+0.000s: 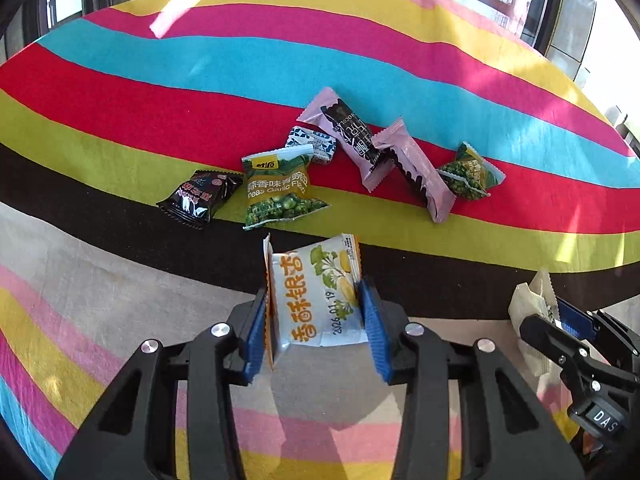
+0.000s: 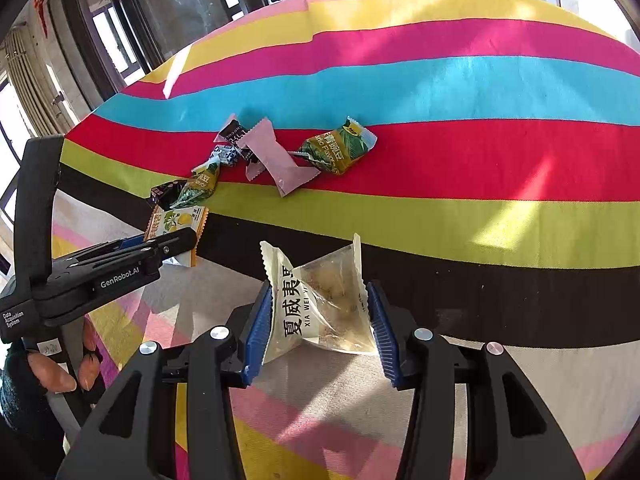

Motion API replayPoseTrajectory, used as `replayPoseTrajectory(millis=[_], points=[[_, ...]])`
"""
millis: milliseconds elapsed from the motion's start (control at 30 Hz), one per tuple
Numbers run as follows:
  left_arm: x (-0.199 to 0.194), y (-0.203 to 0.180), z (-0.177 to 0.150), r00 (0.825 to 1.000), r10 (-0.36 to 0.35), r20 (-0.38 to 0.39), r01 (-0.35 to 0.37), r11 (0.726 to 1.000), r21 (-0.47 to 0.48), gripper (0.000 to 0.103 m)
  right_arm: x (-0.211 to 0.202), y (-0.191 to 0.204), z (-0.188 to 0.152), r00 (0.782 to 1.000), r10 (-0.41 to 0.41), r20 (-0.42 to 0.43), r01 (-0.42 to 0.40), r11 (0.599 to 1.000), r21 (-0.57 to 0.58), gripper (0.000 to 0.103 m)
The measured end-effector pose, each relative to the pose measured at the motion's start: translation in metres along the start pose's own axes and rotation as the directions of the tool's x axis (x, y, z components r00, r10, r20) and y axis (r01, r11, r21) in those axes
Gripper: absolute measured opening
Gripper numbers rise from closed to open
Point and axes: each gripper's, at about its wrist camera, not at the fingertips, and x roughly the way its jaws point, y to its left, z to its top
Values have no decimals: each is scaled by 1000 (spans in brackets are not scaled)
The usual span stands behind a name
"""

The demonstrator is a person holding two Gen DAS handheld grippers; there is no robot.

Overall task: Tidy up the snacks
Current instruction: 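Carry both packets over the white box and open both tools to drop them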

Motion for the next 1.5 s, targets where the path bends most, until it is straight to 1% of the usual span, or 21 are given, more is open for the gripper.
replayPoseTrajectory(millis=[200, 267, 333, 467, 633, 667, 733, 767, 867, 933, 1033, 1133, 1367, 1500], points=[[-40, 38, -47, 999, -47, 11, 47, 998, -37, 41, 0, -2, 0, 1000, 12, 0, -12, 1000, 9, 46], [-53, 55, -59, 999, -48, 12, 49, 997, -55, 41, 0, -2, 0, 1000, 12, 0, -11, 1000, 9, 46], [-60, 66, -66, 998, -54, 15, 55, 995, -84, 41, -1, -2, 0, 1000, 11, 0, -11, 1000, 9, 46], [-77, 85, -77, 995, -97, 25, 100, 983, -156, 42, -1, -2, 0, 1000, 13, 2, -13, 1000, 11, 46], [-89, 99, -89, 992, -119, 47, 126, 975, -185, 42, -4, 7, -3, 1000, -12, -7, 12, 1000, -2, 46], [-92, 103, -92, 992, -119, 52, 127, 974, -188, 42, -6, 10, -5, 1000, -2, -8, 2, 1000, 8, 46], [-97, 111, -94, 991, -117, 61, 127, 972, -197, 42, -8, 18, -11, 997, 74, -16, -73, 996, 51, 46], [-100, 116, -97, 991, -116, 67, 127, 971, -202, 42, -8, 25, -14, 996, 93, -19, -91, 994, 52, 46], [-108, 131, -102, 992, -99, 80, 115, 969, -221, 42, -8, 58, -22, 995, 98, -22, -98, 995, -8, 46], [-112, 142, -106, 992, -94, 86, 112, 963, -243, 42, -6, 81, -25, 989, 142, -37, -143, 989, -38, 46], [-118, 157, -112, 992, -83, 96, 106, 956, -274, 42, -2, 114, -29, 984, 163, -66, -169, 979, -110, 46], [-124, 170, -120, 992, -78, 98, 104, 950, -295, 43, 0, 141, -33, 977, 195, -88, -206, 967, -152, 46], [-139, 193, -139, 994, -58, 98, 86, 946, -314, 43, 7, 191, -49, 958, 244, -148, -273, 936, -223, 46], [-150, 210, -148, 994, -32, 105, 65, 944, -324, 43, 10, 217, -61, 945, 276, -177, -315, 913, -260, 46]])
